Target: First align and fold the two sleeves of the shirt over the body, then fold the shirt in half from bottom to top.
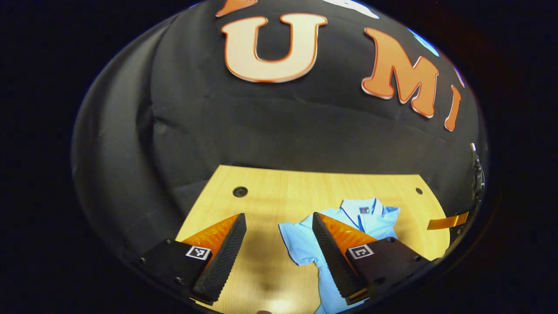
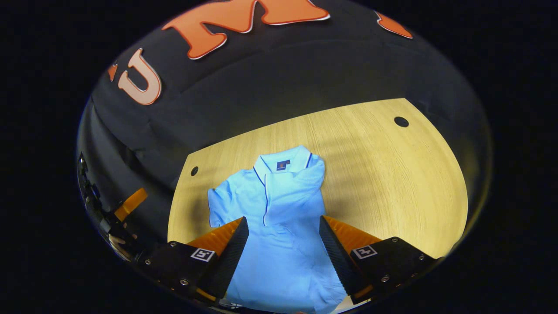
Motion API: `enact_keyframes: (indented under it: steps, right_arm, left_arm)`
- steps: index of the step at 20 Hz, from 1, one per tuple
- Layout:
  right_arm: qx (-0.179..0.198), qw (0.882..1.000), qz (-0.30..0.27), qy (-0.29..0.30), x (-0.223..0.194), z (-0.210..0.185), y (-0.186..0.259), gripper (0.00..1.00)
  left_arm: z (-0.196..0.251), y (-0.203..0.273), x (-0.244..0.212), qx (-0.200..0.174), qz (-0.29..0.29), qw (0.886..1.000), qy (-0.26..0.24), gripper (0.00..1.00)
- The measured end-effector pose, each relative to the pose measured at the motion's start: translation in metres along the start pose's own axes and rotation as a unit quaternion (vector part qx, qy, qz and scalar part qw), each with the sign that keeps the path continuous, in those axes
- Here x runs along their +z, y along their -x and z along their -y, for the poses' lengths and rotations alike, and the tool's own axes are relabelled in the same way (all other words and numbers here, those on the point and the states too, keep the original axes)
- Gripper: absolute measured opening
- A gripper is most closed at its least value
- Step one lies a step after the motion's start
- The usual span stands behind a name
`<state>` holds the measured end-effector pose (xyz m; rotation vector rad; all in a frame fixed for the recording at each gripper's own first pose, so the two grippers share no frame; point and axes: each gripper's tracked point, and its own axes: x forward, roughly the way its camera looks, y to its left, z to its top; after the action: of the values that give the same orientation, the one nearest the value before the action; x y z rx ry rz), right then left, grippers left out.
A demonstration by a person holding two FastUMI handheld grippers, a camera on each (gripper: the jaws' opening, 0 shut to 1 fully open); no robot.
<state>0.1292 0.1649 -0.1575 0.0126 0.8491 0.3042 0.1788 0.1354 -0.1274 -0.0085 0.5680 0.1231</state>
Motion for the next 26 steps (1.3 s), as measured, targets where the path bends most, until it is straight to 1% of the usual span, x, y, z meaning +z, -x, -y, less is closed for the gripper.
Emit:
enact_keyframes:
  steps: [2, 6, 10, 13, 20, 25, 26]
  right_arm:
    - [-0.008, 1.000, 0.000, -0.009, -0.004, 0.018, 0.004, 0.99]
    - [-0.017, 0.999, -0.001, -0.035, -0.011, 0.047, 0.015, 0.98]
    - [-0.022, 0.998, -0.007, -0.055, -0.018, 0.071, 0.019, 0.98]
    - [-0.027, 0.997, -0.016, -0.067, -0.024, 0.087, 0.017, 0.98]
    - [-0.035, 0.996, -0.026, -0.082, -0.029, 0.113, 0.013, 0.99]
    - [-0.034, 0.995, -0.028, -0.091, -0.031, 0.117, 0.014, 0.99]
    - [-0.032, 0.995, -0.028, -0.093, -0.031, 0.118, 0.014, 0.99]
  left_arm:
    - [0.006, -0.024, -0.015, 0.001, -0.045, 0.999, -0.012, 0.99]
    - [0.014, -0.073, -0.047, 0.005, -0.111, 0.994, -0.014, 0.99]
    - [0.029, -0.111, -0.084, 0.003, -0.173, 0.985, 0.004, 0.99]
    - [0.030, -0.130, -0.112, 0.011, -0.215, 0.976, 0.022, 0.99]
    - [0.021, -0.151, -0.143, 0.037, -0.257, 0.965, 0.035, 0.99]
    - [0.023, -0.157, -0.155, 0.053, -0.263, 0.962, 0.054, 0.99]
    - [0.022, -0.160, -0.152, 0.058, -0.253, 0.964, 0.060, 0.99]
